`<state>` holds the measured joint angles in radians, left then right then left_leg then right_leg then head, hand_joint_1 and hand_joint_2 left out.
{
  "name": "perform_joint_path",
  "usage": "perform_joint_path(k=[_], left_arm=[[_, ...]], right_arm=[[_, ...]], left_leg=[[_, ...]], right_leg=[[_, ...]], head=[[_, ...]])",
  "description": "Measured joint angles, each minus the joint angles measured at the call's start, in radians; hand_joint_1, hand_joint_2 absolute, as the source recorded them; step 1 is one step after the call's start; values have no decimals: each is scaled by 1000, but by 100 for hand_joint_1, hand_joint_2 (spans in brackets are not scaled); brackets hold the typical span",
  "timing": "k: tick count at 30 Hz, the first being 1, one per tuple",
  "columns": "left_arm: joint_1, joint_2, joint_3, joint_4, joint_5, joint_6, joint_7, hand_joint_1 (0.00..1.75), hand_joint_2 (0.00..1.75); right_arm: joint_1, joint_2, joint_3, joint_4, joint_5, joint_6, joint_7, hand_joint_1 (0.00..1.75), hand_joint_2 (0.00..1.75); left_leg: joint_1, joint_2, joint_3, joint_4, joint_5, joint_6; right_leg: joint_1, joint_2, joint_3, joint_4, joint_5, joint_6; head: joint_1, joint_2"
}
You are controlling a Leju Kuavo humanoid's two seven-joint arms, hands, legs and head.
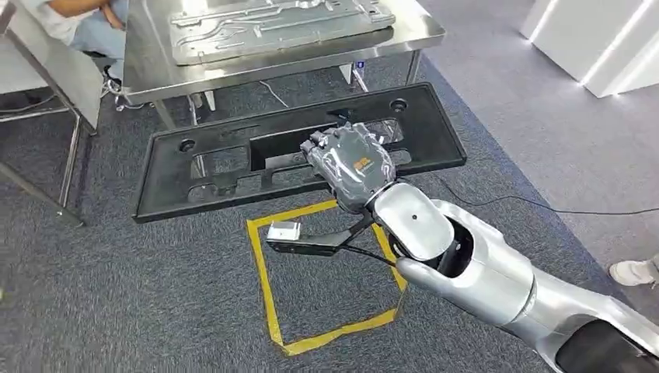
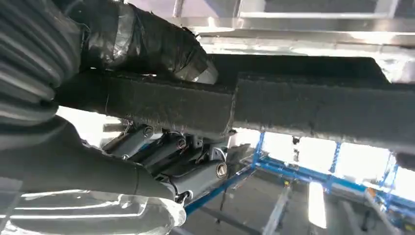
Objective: Take the parts from the cabinet and place them on the table.
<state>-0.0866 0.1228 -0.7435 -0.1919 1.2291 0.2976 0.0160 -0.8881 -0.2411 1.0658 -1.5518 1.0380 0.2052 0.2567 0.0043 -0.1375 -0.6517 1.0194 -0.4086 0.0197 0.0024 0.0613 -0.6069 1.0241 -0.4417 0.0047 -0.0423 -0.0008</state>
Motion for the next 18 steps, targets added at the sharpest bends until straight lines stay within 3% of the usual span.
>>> perform_joint_path(k=[1, 2, 3, 4, 6, 8, 9, 10, 11, 12, 13, 14, 15, 16, 17, 18], left_arm=[[3, 0, 0, 0, 0, 1, 0, 0, 175], [7, 9, 0, 1, 0, 1, 0, 0, 175], [8, 3, -1, 0, 0, 0, 0, 0, 175], [6, 5, -2, 0, 0, 0, 0, 0, 175], [-1, 5, -3, 0, 0, 0, 0, 0, 175], [-1, 5, -5, 0, 0, -3, 0, 0, 175], [1, 5, -5, 0, 0, -3, 0, 0, 175], [3, 7, -5, 0, 0, -4, 0, 0, 175], [4, 10, -5, 0, 0, -4, 0, 0, 175], [4, 11, -5, 0, 0, -3, 0, 0, 175], [1, 13, -5, 0, 0, -3, 0, 0, 175], [2, 16, -6, 0, 0, -1, -1, 0, 175], [2, 16, -6, 0, 0, 0, -1, 0, 175], [2, 20, -7, 0, 0, 0, -2, 0, 175], [4, 21, -8, 0, 1, 1, -2, 0, 175], [2, 21, -8, 0, 1, 1, -2, 0, 175]], right_arm=[[0, 0, 0, 0, 0, 0, 0, 175, 175], [0, 0, 0, 0, 0, 0, 2, 175, 175], [1, 1, 0, 0, 0, 0, 2, 175, 175], [-2, 2, 0, 0, 0, -1, 3, 175, 175], [-1, 1, -1, 0, 0, -1, 3, 175, 175], [7, 1, -1, 0, 0, -2, 5, 175, 175], [11, 1, -1, 0, 0, -5, 6, 175, 175], [12, 0, -1, 0, 0, -12, 8, 175, 175], [12, 0, -3, -1, 3, -19, 13, 175, 175], [12, 0, -6, -4, 9, -24, 16, 175, 175], [12, 0, -11, -6, 15, -29, 19, 175, 175], [11, 0, -20, -8, 23, -37, 22, 175, 175], [12, 0, -23, -11, 28, -42, 24, 175, 175], [13, 0, -24, -14, 31, -46, 24, 175, 175], [14, 0, -26, -18, 35, -48, 24, 175, 175], [16, -1, -27, -21, 37, -49, 25, 175, 175]], left_leg=[[2, -15, 0, -4, 4, -7], [-4, -9, -6, -1, 1, -11], [-9, 62, -7, 11, -7, -14], [-8, 107, -26, 53, -39, -19], [5, 130, -104, 209, -114, -28], [12, 133, -152, 301, -137, -39], [14, 133, -140, 277, -114, -43], [16, 134, -100, 207, -74, -45], [16, 138, -38, 101, -27, -45], [16, 148, 13, 13, -3, -42], [6, 151, 28, -1, -22, -37], [7, 145, 25, -8, -15, -28], [12, 146, 26, -8, -11, -30], [-1, 143, 24, -3, -17, -22], [4, 143, 27, -9, -16, -11], [8, 142, 39, -16, -13, -8]], right_leg=[[0, -13, 3, -5, 2, -5], [-13, -29, 10, -18, 10, -14], [-12, -37, 18, -27, 11, -17], [-11, -49, 23, -30, 10, -22], [-11, -68, 24, -30, 7, -24], [-13, -86, 23, -29, 4, -22], [-13, -93, 23, -27, 3, -19], [-14, -98, 24, -25, 0, -16], [-15, -102, 25, -22, -3, -11], [-15, -106, 27, -18, -7, -6], [-8, -107, 25, -18, -9, 0], [-7, -108, 24, -13, -9, 5], [-1, -108, 23, -11, -13, -2], [-6, -108, 28, -20, -8, 7], [-6, -112, 32, -22, -10, 19], [-4, -114, 27, -20, -17, 23]], head=[[3, 0], [3, 0], [1, 0], [-6, 0], [-8, 0], [-9, 0], [-9, 0], [-9, 0], [-9, 0], [-9, 0], [-9, 0], [-8, 0], [-8, 0], [-7, 0], [-6, 0], [-7, 0]])
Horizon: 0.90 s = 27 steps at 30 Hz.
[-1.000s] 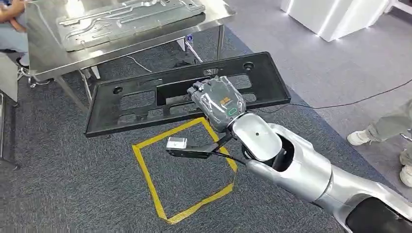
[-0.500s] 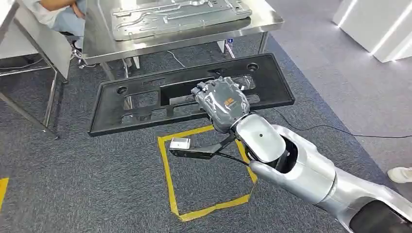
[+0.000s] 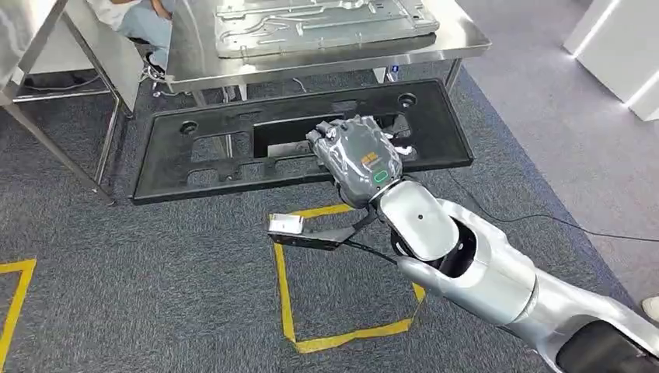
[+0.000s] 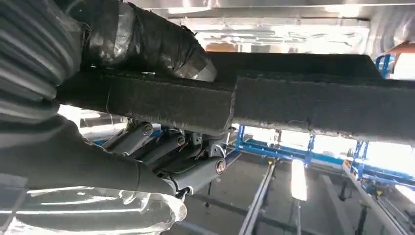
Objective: Take the parts from the cabinet and place them on the table.
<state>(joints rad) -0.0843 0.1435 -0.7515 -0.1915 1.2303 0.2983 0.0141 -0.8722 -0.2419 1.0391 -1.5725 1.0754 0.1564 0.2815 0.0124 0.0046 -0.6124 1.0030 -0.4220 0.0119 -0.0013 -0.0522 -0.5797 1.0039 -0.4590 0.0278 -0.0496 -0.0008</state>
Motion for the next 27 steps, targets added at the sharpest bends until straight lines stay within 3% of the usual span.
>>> perform_joint_path(k=[1, 2, 4, 5, 6, 7, 9, 10, 11, 14, 16, 17, 19, 20, 21, 22, 23, 25, 26, 27], left_arm=[[0, 0, -1, 0, 0, 0, -2, 0, 175], [-1, 2, -1, 0, 0, 0, -4, 0, 175], [-3, 3, -3, 0, 0, -3, -7, 0, 175], [-3, 4, -4, 0, 0, -4, -7, 0, 175], [-3, 4, -4, 0, 0, -5, -7, 0, 175], [-3, 4, -4, 0, 0, -6, -7, 0, 175], [-3, 4, -5, 0, 2, -9, -8, 0, 175], [-3, 4, -5, 0, 2, -9, -8, 0, 175], [-4, 4, -6, 0, 3, -11, -8, 0, 175], [-2, 3, -6, 0, 11, -18, -6, 0, 175], [-1, 5, -6, 0, 17, -20, -6, 0, 175], [0, 4, -6, 0, 18, -21, -6, 0, 175], [-3, 3, -6, 0, 21, -22, -6, 0, 175], [-3, 3, -6, 0, 24, -21, -6, 0, 175], [-3, 2, -6, 0, 29, -17, -3, 0, 175], [-2, 2, -6, 0, 31, -13, 1, 0, 175], [-1, 2, -6, 0, 32, -9, 3, 0, 175], [-1, 3, -6, 0, 35, -9, 4, 0, 175], [-2, 5, -6, 0, 37, -12, 3, 0, 175], [-2, 5, -6, 0, 37, -16, 1, 0, 175]], right_arm=[[0, 0, -8, -2, 6, -2, 2, 175, 175], [-1, 0, -13, -3, 11, -8, 3, 175, 175], [2, -2, -16, -5, 17, -13, 10, 175, 175], [8, -3, -16, -5, 17, -13, 10, 175, 175], [14, -4, -16, -5, 17, -13, 9, 175, 175], [17, -4, -16, -5, 18, -13, 10, 175, 175], [13, -7, -18, -6, 19, -11, 10, 175, 175], [12, -7, -21, -7, 21, -9, 10, 175, 175], [7, -7, -23, -7, 21, -6, 9, 175, 175], [2, -8, -24, -7, 22, 10, 6, 175, 175], [-4, -8, -24, -6, 22, 17, 6, 175, 175], [-11, -8, -24, -6, 22, 18, 5, 175, 175], [-28, -8, -28, -6, 19, 21, 8, 175, 175], [-37, -8, -33, -6, 14, 25, 12, 175, 175], [-50, -8, -39, -6, 9, 35, 18, 175, 175], [-63, -8, -45, -6, 7, 57, 27, 175, 175], [-74, -10, -49, -6, 7, 76, 31, 175, 175], [-101, -17, -52, -6, 0, 116, 42, 175, 175], [-117, -23, -54, -5, -15, 138, 49, 175, 175], [-136, -32, -59, -3, -35, 158, 55, 175, 175]], left_leg=[[4, 0, 4, -3, -1, 5], [4, -1, 4, -3, -2, 11], [1, -4, 4, -3, -3, 16], [0, -8, 4, -2, -4, 17], [-1, -11, 4, -2, -5, 17], [-1, -16, 5, -1, -5, 17], [-1, -26, 6, 1, -6, 15], [-1, -29, 6, 2, -7, 13], [-11, -30, -1, 13, -12, 5], [-7, -31, 1, 3, -7, -9], [-6, -26, -9, 13, -15, -18], [-6, -20, -20, 45, -40, -24], [-2, -15, -90, 197, -119, -31], [-2, -13, -122, 265, -144, -33], [-2, -12, -145, 310, -150, -34], [-2, -12, -139, 296, -128, -33], [-2, -12, -112, 241, -92, -30], [-6, -9, -17, 55, -8, -15], [-13, -5, 2, 15, -25, -8], [-16, -5, 3, 10, -18, -4]], right_leg=[[-3, 11, -3, 20, -18, 3], [-1, 29, -39, 91, -58, 7], [-2, 44, -130, 267, -127, 10], [-2, 47, -169, 334, -139, 10], [-2, 47, -178, 344, -128, 10], [-2, 48, -163, 302, -92, 7], [-1, 51, -77, 121, 1, -4], [-1, 57, -37, 42, 28, -11], [4, 60, -21, 1, 22, -14], [5, 56, -24, 9, 23, -25], [-5, 52, -20, -2, 33, -40], [-5, 51, -19, -2, 33, -41], [-4, 49, -20, -2, 32, -45], [-3, 48, -20, -1, 31, -47], [-1, 47, -21, 1, 31, -48], [0, 48, -20, 2, 30, -49], [2, 48, -20, 4, 29, -48], [3, 49, -19, 7, 26, -47], [8, 48, -22, 9, 25, -43], [8, 48, -26, 11, 25, -38]], head=[[8, 0], [12, 0], [12, 0], [12, 0], [13, 0], [13, 0], [13, 0], [13, 0], [13, 0], [11, 0], [12, 0], [6, 0], [3, 0], [3, 0], [3, 0], [3, 0], [3, 0], [3, 0], [3, 0], [4, 0]])
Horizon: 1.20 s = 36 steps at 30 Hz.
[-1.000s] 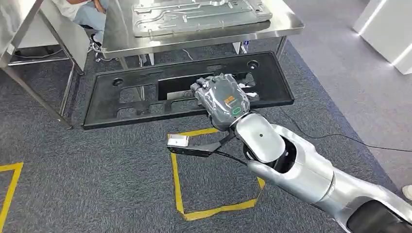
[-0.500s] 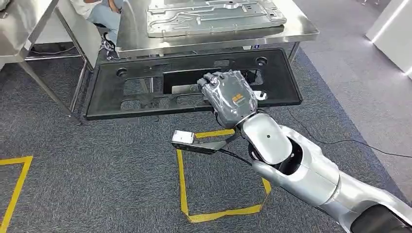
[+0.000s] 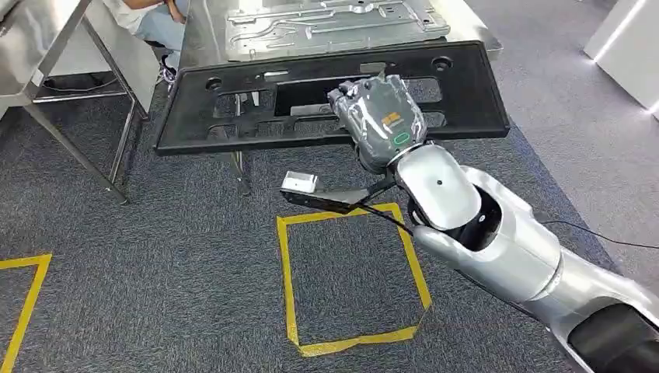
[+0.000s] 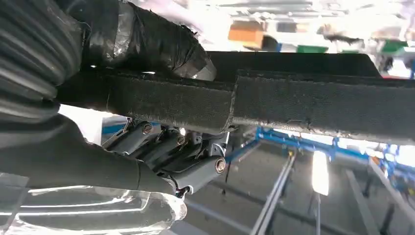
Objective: Take the parts from the cabinet and place them on the table.
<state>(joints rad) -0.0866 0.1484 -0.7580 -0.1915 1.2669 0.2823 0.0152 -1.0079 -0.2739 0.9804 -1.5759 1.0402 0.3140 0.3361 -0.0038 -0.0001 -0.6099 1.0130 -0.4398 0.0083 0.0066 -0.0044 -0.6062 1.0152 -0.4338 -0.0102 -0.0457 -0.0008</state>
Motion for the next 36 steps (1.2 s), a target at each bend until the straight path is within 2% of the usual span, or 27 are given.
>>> perform_joint_path(k=[3, 4, 5, 6, 8, 9, 10, 11, 13, 14, 15, 18, 19, 20, 21, 23, 24, 25, 26, 28, 29, 30, 32, 33, 34, 35, 36], left_arm=[[1, 0, 0, 0, 0, -3, -8, 0, 175], [2, -2, 0, 0, 0, -4, -8, 0, 175], [2, -3, 0, 0, 0, -4, -8, 0, 175], [2, -3, 0, 0, 0, -5, -8, 0, 175], [1, -3, 0, 0, 2, -8, -8, 0, 175], [1, -3, 0, 0, 3, -11, -9, 0, 175], [1, -3, 0, 0, 3, -13, -9, 0, 175], [1, -4, 0, 0, 4, -13, -8, 0, 175], [1, -9, 0, 0, 4, -13, -6, 0, 175], [1, -10, 0, 0, 4, -13, -5, 0, 175], [0, -10, 0, 0, 5, -13, -3, 0, 175], [2, -12, 0, 0, 5, -13, 0, 0, 175], [3, -12, 0, 0, 5, -13, 0, 0, 175], [4, -13, 0, 0, 5, -13, 1, 0, 175], [3, -13, 0, 0, 5, -13, 1, 0, 175], [2, -13, 0, 0, 5, -13, 1, 0, 175], [2, -14, 0, 0, 5, -13, 1, 0, 175], [3, -16, 0, 0, 6, -13, 2, 0, 175], [3, -16, 0, 0, 7, -13, 2, 0, 175], [3, -16, 0, 0, 8, -13, 2, 0, 175], [3, -16, 0, 0, 10, -13, 2, 0, 175], [2, -16, 0, 0, 11, -11, 2, 0, 175], [1, -17, 0, 0, 10, -8, 2, 0, 175], [1, -17, 0, 0, 10, -7, 2, 0, 175], [1, -18, 0, 0, 10, -4, 2, 0, 175], [2, -19, 0, 0, 10, -1, 2, 0, 175], [2, -19, 0, 0, 9, 0, 2, 0, 175]], right_arm=[[-44, -22, -12, 3, -43, 36, 10, 175, 175], [-58, -30, -15, 4, -52, 43, 11, 175, 175], [-71, -39, -19, 4, -59, 51, 14, 175, 175], [-92, -46, -23, 5, -68, 64, 22, 175, 175], [-118, -58, -24, 8, -87, 88, 36, 175, 175], [-127, -64, -24, 10, -97, 97, 41, 175, 175], [-135, -70, -24, 11, -106, 104, 45, 175, 175], [-147, -78, -24, 14, -114, 109, 48, 175, 175], [-174, -93, -26, 19, -125, 114, 54, 175, 175], [-183, -99, -28, 21, -127, 115, 56, 175, 175], [-192, -101, -28, 23, -129, 115, 59, 175, 175], [-196, -111, -29, 30, -132, 116, 60, 175, 175], [-200, -115, -29, 32, -132, 116, 60, 175, 175], [-204, -116, -29, 35, -132, 116, 61, 175, 175], [-208, -117, -29, 37, -132, 116, 61, 175, 175], [-209, -117, -29, 39, -132, 116, 61, 175, 175], [-208, -117, -29, 42, -133, 116, 61, 175, 175], [-206, -117, -28, 43, -134, 116, 60, 175, 175], [-207, -117, -28, 45, -134, 116, 60, 175, 175], [-209, -117, -28, 48, -137, 116, 64, 175, 175], [-210, -118, -28, 50, -141, 115, 69, 175, 175], [-211, -122, -28, 51, -144, 114, 71, 175, 175], [-209, -126, -28, 57, -153, 113, 71, 175, 175], [-207, -126, -28, 60, -155, 112, 71, 175, 175], [-208, -127, -28, 62, -157, 109, 71, 175, 175], [-207, -131, -28, 64, -157, 106, 70, 175, 175], [-210, -134, -28, 67, -159, 100, 70, 175, 175]], left_leg=[[-1, -5, -5, 0, 3, 8], [9, -2, 2, -11, 9, 15], [9, -4, 5, -11, 10, 17], [10, -3, 3, -10, 8, 22], [10, -3, 3, -10, 7, 26], [10, -4, 3, -8, 6, 27], [11, -5, 3, -7, 5, 26], [12, -8, 3, -4, 3, 25], [14, -14, 4, 6, -3, 16], [14, -16, 0, 10, -7, 10], [7, -18, -7, 19, -9, 5], [10, -18, -6, 10, -5, -8], [11, -17, -10, 15, -11, -14], [13, -10, -19, 38, -29, -19], [13, -7, -42, 91, -63, -22], [15, -6, -114, 248, -133, -27], [15, -6, -148, 316, -152, -29], [15, -6, -157, 329, -143, -28], [14, -6, -142, 294, -115, -26], [13, -6, -55, 117, -24, -14], [11, -4, -15, 35, -2, -5], [2, -2, 0, 16, -15, -2], [0, -5, -5, 13, -10, 1], [0, -6, -5, 12, -9, 4], [7, -5, 0, 0, -4, 11], [12, -2, 8, -9, 1, 15], [14, -2, 10, -11, 2, 21]], right_leg=[[-3, -4, 0, -3, 2, 13], [2, -5, -7, 5, -6, 20], [-1, 1, -16, 29, -23, 25], [-3, 3, -48, 100, -65, 28], [-8, 3, -128, 265, -133, 35], [-10, 3, -157, 318, -142, 39], [-14, 3, -160, 317, -127, 41], [-18, 3, -141, 273, -93, 42], [-22, 3, -50, 83, 1, 41], [-23, 6, -24, 24, -3, 40], [-18, 7, -18, 16, -1, 37], [-13, 8, -22, 19, 0, 22], [-20, 6, -18, 10, 6, 12], [-20, 5, -16, 8, 6, 8], [-20, 4, -16, 8, 6, 1], [-18, 5, -16, 9, 5, -2], [-17, 5, -17, 10, 4, -3], [-16, 5, -17, 11, 4, -3], [-15, 5, -16, 13, 3, -4], [-13, 6, -14, 14, 0, -3], [-13, 5, -13, 14, -1, -1], [-7, 5, -16, 15, -1, 4], [-11, 4, -18, 13, 2, 13], [-12, 4, -16, 8, 5, 18], [-5, 5, -13, 7, 3, 26], [-11, 5, -22, 21, -6, 29], [-10, 5, -40, 63, -36, 32]], head=[[1, 0], [-1, 0], [3, 0], [9, 0], [8, 0], [9, 0], [8, 0], [9, 0], [9, 0], [9, 0], [8, 0], [8, 0], [8, 0], [6, 0], [3, 0], [3, 0], [4, 0], [4, 0], [4, 0], [3, 0], [4, 0], [5, 0], [4, 0], [5, 0], [5, 0], [5, 0], [9, 0]])
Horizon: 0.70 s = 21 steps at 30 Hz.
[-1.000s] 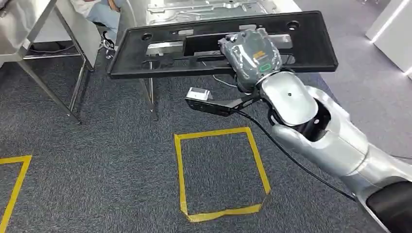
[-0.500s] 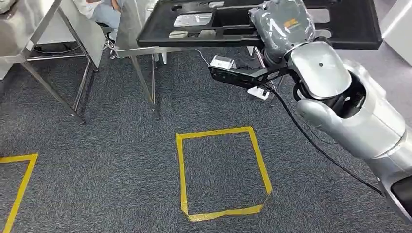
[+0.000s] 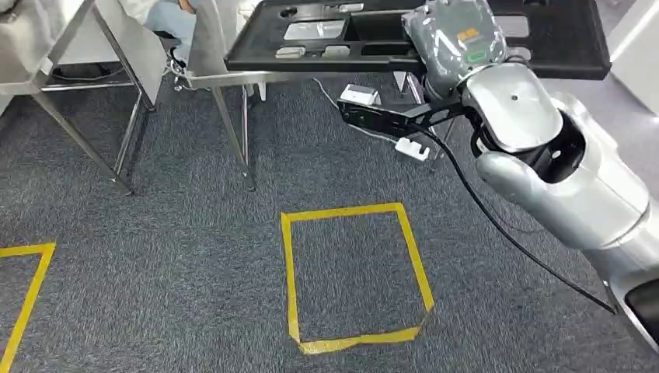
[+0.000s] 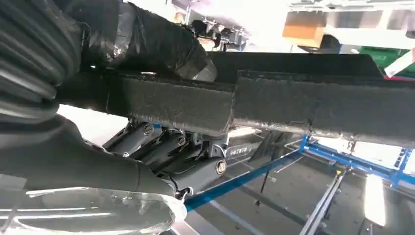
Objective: Take the parts from the cabinet and place them on the table.
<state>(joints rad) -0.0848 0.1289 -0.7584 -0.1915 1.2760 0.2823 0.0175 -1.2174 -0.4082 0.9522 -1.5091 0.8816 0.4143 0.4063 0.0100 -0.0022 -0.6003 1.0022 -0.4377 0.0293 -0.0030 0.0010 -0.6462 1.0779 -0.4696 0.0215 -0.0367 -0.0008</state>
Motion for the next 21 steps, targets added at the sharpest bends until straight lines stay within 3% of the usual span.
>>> perform_joint_path(k=[2, 3, 4, 5, 6, 8, 9, 12, 14, 15, 16, 18, 19, 20, 21], left_arm=[[-2, 0, 0, 0, -2, 5, 0, 0, 175], [-3, 0, 0, 0, -2, 5, 0, 0, 175], [-3, 0, 0, 0, -2, 5, 1, 0, 175], [-3, 0, 0, 0, -2, 5, 2, 0, 175], [-2, -1, 0, 0, -2, 5, 3, 0, 175], [-3, -3, 0, 0, -2, 5, 3, 0, 175], [-3, -2, 0, 0, -2, 6, 3, 0, 175], [-4, -2, -1, 0, -2, 8, 5, 0, 175], [-3, -2, -1, 0, -2, 8, 6, 0, 175], [-3, -3, -1, 0, -2, 8, 6, 0, 175], [-4, -3, -1, 0, -3, 7, 6, 0, 175], [-5, -3, -2, 0, -8, 7, 5, 0, 175], [-4, -3, -3, 0, -8, 5, 3, 0, 175], [-3, -4, -4, 0, -8, 5, 2, 0, 175], [-3, -5, -4, 0, -8, 5, 3, 0, 175]], right_arm=[[3, 0, 2, 4, -5, -11, -2, 175, 175], [7, -1, 4, 7, -8, -11, -3, 175, 175], [13, -2, 6, 10, -8, -12, -2, 175, 175], [16, -3, 7, 13, -10, -12, -3, 175, 175], [16, -4, 9, 16, -10, -12, -2, 175, 175], [14, -5, 9, 18, -10, -15, -2, 175, 175], [14, -5, 10, 20, -11, -19, -2, 175, 175], [20, -5, 16, 25, -11, -24, -2, 175, 175], [20, -5, 18, 29, -11, -24, -3, 175, 175], [20, -5, 18, 31, -10, -28, -3, 175, 175], [20, -5, 18, 33, -8, -34, -3, 175, 175], [26, -5, 18, 38, -8, -42, -3, 175, 175], [30, -5, 21, 40, -8, -42, -5, 175, 175], [35, -4, 22, 43, -8, -42, -6, 175, 175], [38, -4, 23, 45, -8, -42, -8, 175, 175]], left_leg=[[0, 0, -1, 0, -1, 3], [0, 0, -1, 1, -2, 5], [1, -1, -1, 2, -3, 4], [2, -3, 0, 4, -4, 3], [3, -5, 0, 7, -6, 0], [6, -8, 0, 20, -17, -11], [0, -9, -7, 27, -22, -18], [2, -11, -6, 22, -22, -33], [5, -8, -11, 30, -31, -44], [5, -5, -22, 62, -52, -47], [5, -4, -53, 129, -89, -50], [5, -3, -136, 291, -150, -55], [5, -3, -161, 332, -152, -55], [5, -3, -162, 322, -132, -53], [5, -3, -142, 271, -95, -51]], right_leg=[[-5, 1, -76, 156, -70, 7], [-8, 0, -113, 227, -91, 11], [-10, 0, -131, 256, -90, 14], [-14, 0, -127, 236, -65, 17], [-18, 0, -100, 174, -23, 18], [-24, -1, -8, -17, 61, 20], [-19, 1, 8, -38, 39, 20], [-12, 3, 3, -39, 42, 2], [-20, 2, 9, -49, 48, -13], [-20, 1, 11, -50, 46, -19], [-19, 0, 11, -49, 45, -24], [-16, 0, 13, -49, 43, -28], [-14, 0, 14, -49, 42, -29], [-13, 1, 16, -49, 40, -30], [-12, 1, 19, -48, 38, -29]], head=[[3, 0], [3, 0], [4, 0], [4, 0], [4, 0], [5, 0], [6, 0], [3, 0], [2, 0], [-1, 0], [-3, 0], [-4, 0], [-4, 0], [-4, 0], [-4, 0]])
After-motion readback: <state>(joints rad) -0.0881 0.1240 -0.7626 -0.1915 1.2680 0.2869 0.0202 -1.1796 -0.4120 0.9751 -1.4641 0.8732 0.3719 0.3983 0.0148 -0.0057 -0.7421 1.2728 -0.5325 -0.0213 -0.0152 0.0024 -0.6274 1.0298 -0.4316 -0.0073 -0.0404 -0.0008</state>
